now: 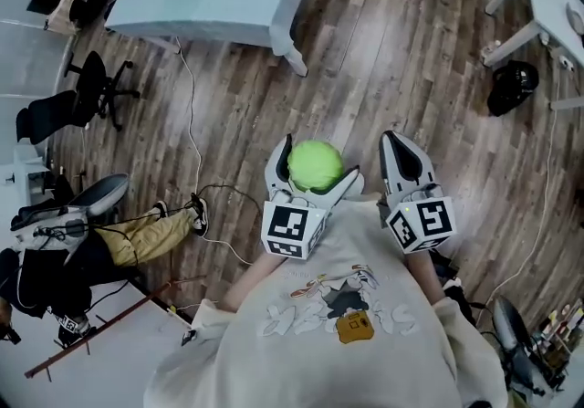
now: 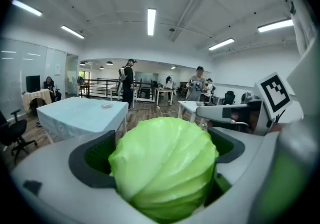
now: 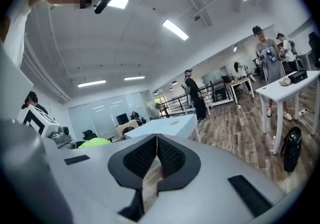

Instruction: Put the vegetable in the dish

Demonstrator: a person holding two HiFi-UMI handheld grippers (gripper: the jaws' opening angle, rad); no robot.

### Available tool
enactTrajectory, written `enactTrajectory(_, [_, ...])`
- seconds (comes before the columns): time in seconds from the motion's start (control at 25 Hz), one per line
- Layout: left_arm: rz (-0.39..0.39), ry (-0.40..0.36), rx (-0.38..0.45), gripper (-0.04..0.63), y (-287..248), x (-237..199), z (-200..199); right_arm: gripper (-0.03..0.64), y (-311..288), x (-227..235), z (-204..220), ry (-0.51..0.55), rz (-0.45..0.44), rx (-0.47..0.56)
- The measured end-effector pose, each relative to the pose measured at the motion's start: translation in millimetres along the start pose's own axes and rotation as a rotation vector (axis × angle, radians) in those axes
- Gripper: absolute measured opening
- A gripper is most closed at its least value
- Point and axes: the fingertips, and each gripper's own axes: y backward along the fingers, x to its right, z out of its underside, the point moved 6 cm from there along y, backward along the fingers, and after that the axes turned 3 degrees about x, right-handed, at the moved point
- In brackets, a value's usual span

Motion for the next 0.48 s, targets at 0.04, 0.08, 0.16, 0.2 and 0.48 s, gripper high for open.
enactTrajectory(0.04, [0.004,0.004,-0.007,0.583,-1.9,-0.8,0.3,0.022,-2.3,0.4,3.1,-0.001,0.000,-0.007])
enactTrajectory(0.08, [0.009,0.012,-0.014,0.583,-3.7,-1.5,0.5,0.022,-4.9,1.6,6.1,-0.007,-0.001,-0.019])
enactTrajectory(0.16, [0.018,0.033,-0.028,0.583,-9.2,-3.7,1.3,0.021,-12.1,7.0,10.9,-0.026,0.006,-0.046])
enactTrajectory(0.2, [0.021,0.053,-0.033,0.583,-13.3,-6.3,2.4,0.021,-16.6,11.0,12.0,-0.031,0.016,-0.056])
enactTrajectory(0.48, [0.008,0.146,-0.065,0.583,-63.6,-51.7,-2.5,0.022,-67.9,36.8,-3.7,-0.026,0.075,-0.103])
